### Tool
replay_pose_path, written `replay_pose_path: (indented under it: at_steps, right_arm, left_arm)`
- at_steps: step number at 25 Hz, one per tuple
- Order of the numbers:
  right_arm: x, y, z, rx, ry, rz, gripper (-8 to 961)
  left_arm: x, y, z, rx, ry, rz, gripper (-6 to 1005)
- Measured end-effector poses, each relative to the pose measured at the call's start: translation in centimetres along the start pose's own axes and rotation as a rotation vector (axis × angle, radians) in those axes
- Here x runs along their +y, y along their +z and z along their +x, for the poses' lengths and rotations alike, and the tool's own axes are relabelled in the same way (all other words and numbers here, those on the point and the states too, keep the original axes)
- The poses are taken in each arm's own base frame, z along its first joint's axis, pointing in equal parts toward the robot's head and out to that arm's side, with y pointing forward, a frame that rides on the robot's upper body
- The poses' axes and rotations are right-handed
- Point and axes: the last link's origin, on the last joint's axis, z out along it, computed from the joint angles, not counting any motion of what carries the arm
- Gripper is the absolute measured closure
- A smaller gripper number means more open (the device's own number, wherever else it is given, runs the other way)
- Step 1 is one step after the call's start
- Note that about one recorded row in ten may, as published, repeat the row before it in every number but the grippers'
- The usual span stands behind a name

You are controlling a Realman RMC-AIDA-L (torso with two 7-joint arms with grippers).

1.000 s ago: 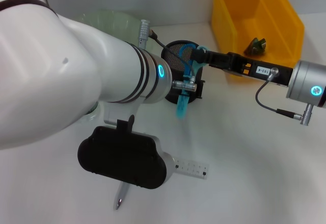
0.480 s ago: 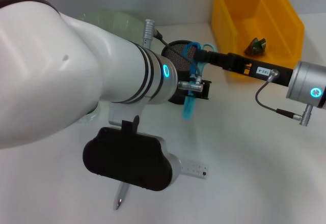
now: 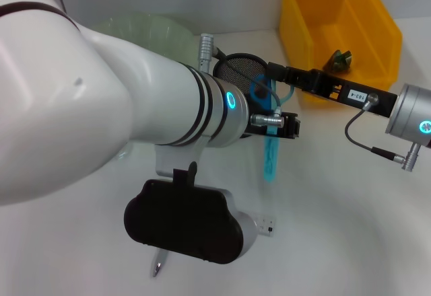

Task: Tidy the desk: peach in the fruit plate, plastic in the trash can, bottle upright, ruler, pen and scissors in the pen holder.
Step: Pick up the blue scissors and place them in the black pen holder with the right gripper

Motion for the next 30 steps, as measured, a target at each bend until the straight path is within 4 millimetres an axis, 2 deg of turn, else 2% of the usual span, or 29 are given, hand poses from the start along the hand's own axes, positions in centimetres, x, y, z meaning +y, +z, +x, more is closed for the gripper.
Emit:
replay_pose_path:
  at_steps: [5,16,26,27,30]
  right_arm:
    - [0.1,0.0,0.1,0.001,0.012,-0.009,856]
    - [-0.3,-1.4,-1.3,-0.057,-0.026,0.030,873]
    - [0.2,-2.6,-4.1,-0.101,-0.147,0.064,869]
    - [0.4,-2.8,-4.6,-0.110,-0.166,0.064,868]
    - [0.6,-3.0,-5.1,-0.118,-0.188,0.065,867]
  left_arm:
    - [-0.1,0.0,0.0,-0.010,-0.008,0.010,550]
    - [-0.4,-0.4,-0.7,-0.081,-0.111,0.071,326]
    - [-1.4,-0.9,-2.0,-0.172,-0.279,0.202,325]
    - [-1.4,-1.0,-2.2,-0.208,-0.371,0.295,325]
    - [-1.4,-1.1,-2.3,-0.214,-0.395,0.317,325]
